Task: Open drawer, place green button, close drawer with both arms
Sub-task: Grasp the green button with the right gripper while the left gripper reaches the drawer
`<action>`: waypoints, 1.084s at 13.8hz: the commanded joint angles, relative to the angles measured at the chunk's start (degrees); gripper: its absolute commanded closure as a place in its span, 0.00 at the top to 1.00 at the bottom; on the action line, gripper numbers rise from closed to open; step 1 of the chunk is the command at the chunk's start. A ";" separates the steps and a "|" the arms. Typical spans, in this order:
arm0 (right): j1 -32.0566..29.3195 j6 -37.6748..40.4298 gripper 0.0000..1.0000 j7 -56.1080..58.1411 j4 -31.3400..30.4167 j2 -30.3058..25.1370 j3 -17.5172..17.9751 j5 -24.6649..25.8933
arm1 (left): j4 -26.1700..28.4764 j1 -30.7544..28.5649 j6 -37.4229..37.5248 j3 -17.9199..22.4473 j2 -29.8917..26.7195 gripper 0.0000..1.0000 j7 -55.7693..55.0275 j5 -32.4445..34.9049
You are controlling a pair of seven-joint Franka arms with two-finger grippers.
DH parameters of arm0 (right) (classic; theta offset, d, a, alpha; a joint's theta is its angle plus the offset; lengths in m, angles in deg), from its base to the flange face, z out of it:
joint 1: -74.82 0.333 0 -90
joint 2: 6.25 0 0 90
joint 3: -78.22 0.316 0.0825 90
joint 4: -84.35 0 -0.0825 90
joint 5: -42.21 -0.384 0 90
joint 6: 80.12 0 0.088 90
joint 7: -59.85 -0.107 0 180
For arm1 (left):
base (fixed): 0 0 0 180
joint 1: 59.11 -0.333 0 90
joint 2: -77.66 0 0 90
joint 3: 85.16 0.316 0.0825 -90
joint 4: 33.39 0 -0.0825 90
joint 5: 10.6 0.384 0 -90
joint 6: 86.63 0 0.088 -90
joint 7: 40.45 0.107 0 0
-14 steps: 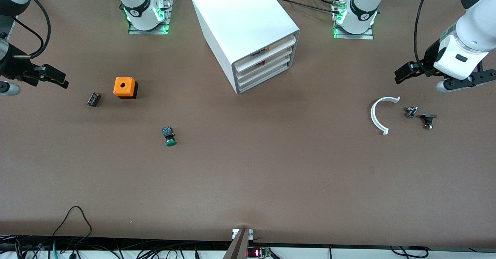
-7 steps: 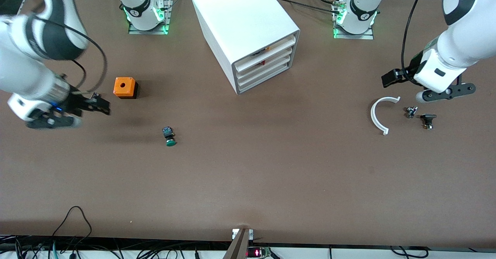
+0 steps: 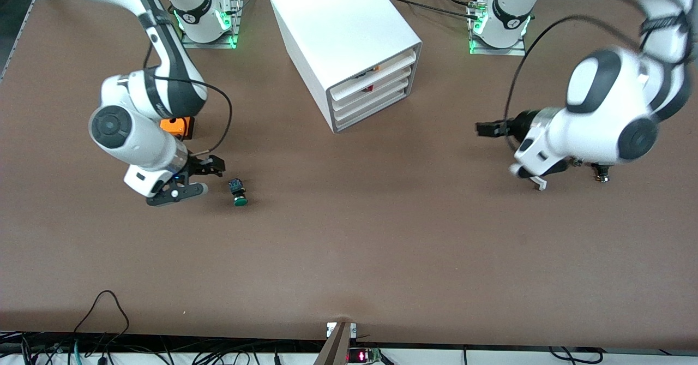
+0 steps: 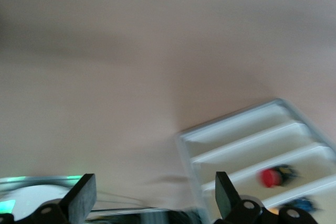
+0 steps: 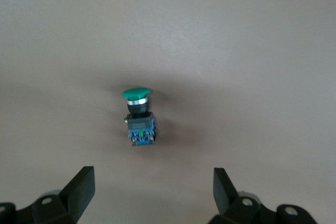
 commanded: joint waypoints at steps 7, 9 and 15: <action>2.05 -20.71 1.00 0.84 -9.82 6.40 -0.32 0.32 | 5.08 7.97 -6.06 -0.51 19.13 1.00 29.74 -31.60; 3.28 -22.48 1.00 0.49 -9.73 7.80 -0.41 0.32 | 9.39 9.30 -9.13 -2.09 19.14 1.00 36.17 -33.30; 3.91 -26.17 0.89 0.31 -9.38 10.36 -0.41 0.15 | 15.03 12.29 -10.81 -4.47 18.26 1.00 42.61 -33.56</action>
